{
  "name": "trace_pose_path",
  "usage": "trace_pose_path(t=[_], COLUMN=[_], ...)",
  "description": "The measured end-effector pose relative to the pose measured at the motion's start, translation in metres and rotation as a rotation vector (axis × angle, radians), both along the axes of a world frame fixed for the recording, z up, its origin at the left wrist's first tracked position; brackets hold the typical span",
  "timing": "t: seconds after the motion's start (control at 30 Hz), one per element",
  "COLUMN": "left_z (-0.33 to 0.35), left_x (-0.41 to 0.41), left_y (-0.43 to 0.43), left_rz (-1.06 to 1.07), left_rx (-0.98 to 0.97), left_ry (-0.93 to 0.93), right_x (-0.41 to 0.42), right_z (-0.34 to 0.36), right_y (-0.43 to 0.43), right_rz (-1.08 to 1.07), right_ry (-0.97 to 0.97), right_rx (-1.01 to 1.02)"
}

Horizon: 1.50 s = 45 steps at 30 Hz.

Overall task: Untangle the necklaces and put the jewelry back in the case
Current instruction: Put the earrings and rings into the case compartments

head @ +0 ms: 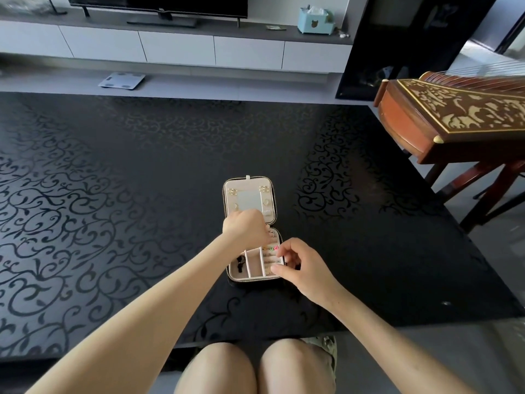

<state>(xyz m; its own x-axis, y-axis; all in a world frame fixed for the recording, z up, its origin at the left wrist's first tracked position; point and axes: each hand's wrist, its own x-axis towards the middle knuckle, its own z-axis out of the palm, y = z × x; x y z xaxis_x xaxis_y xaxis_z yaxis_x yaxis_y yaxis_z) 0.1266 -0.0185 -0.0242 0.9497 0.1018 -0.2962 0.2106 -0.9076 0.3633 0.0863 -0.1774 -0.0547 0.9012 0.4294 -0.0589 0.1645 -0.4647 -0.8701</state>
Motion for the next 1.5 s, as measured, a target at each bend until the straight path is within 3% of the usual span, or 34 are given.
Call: trace_pose_path(t=[0.17,0.43,0.63,0.9,1.03,1.17,1.33,1.5], left_z=[-0.001,0.003,-0.001,-0.008,-0.006,-0.005,-0.004,-0.003], left_x=[0.004,-0.009,-0.04,-0.073,-0.064,-0.063,-0.064,-0.066], left_y=[-0.002,-0.006,0.012,0.038,0.039,0.039,0.039,0.038], left_rz=[0.034,0.09,0.063,-0.052,-0.071,-0.096,-0.112,-0.108], left_rx=[0.075,0.024,-0.234,-0.36,-0.364,-0.354,-0.338,-0.34], left_ry=[0.01,-0.188,-0.226,-0.108,-0.038,-0.033,-0.043,-0.06], right_x=[0.0,0.001,-0.001,0.012,0.021,0.043,0.059,0.059], right_z=[0.001,0.002,0.004,0.02,0.037,0.055,0.046,0.044], right_y=[0.0,0.0,-0.001,0.008,0.016,0.015,0.027,0.036], right_rz=[0.013,0.015,0.068,0.28,0.377,0.097,0.015,0.039], right_ry=[-0.009,-0.001,0.005,-0.272,-0.134,0.158,0.195,0.1], right_rx=[-0.006,-0.003,0.013,-0.393,-0.531,-0.289,-0.486,-0.618])
